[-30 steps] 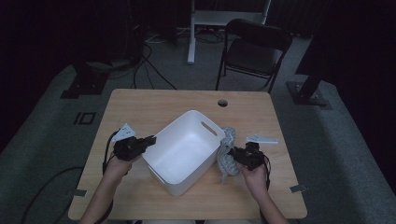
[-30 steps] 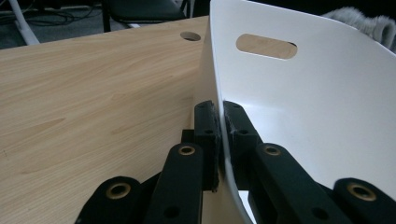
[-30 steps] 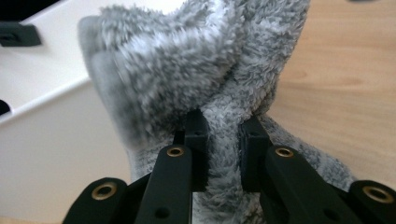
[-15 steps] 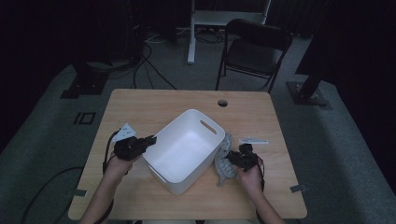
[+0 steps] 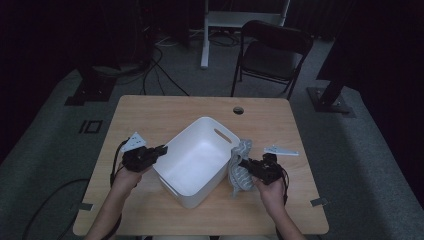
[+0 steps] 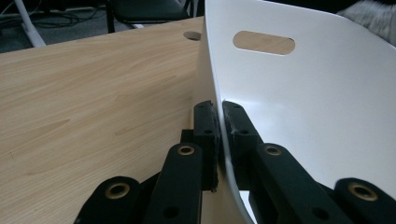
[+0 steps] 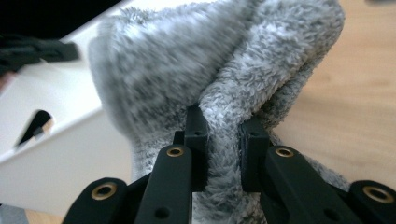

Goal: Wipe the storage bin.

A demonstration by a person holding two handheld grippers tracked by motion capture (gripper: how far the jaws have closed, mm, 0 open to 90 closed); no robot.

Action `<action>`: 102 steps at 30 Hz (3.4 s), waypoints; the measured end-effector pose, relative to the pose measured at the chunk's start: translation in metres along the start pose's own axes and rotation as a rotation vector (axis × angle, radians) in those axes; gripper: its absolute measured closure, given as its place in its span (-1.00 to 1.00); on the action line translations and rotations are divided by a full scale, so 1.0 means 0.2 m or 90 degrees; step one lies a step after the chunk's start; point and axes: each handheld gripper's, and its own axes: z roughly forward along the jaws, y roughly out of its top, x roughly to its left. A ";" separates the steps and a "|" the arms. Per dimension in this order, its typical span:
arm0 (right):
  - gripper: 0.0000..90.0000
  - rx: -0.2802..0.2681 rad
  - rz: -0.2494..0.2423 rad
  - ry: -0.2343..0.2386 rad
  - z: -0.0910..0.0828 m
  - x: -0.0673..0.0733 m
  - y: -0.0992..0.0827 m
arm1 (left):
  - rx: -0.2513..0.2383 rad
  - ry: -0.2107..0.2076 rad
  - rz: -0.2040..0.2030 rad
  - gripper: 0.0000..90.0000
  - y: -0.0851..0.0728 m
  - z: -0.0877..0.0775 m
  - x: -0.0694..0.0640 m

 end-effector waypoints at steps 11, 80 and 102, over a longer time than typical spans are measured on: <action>0.73 -0.008 -0.035 -0.020 0.03 0.04 -0.02 | -0.004 -0.012 -0.002 0.88 0.00 0.01 0.00; 0.72 0.046 -0.148 -0.048 0.05 0.19 -0.10 | 0.000 -0.008 0.013 0.87 0.01 0.05 -0.05; 0.72 0.003 -0.180 -0.038 -0.14 0.23 -0.13 | 0.005 0.021 0.013 0.87 0.02 0.06 -0.08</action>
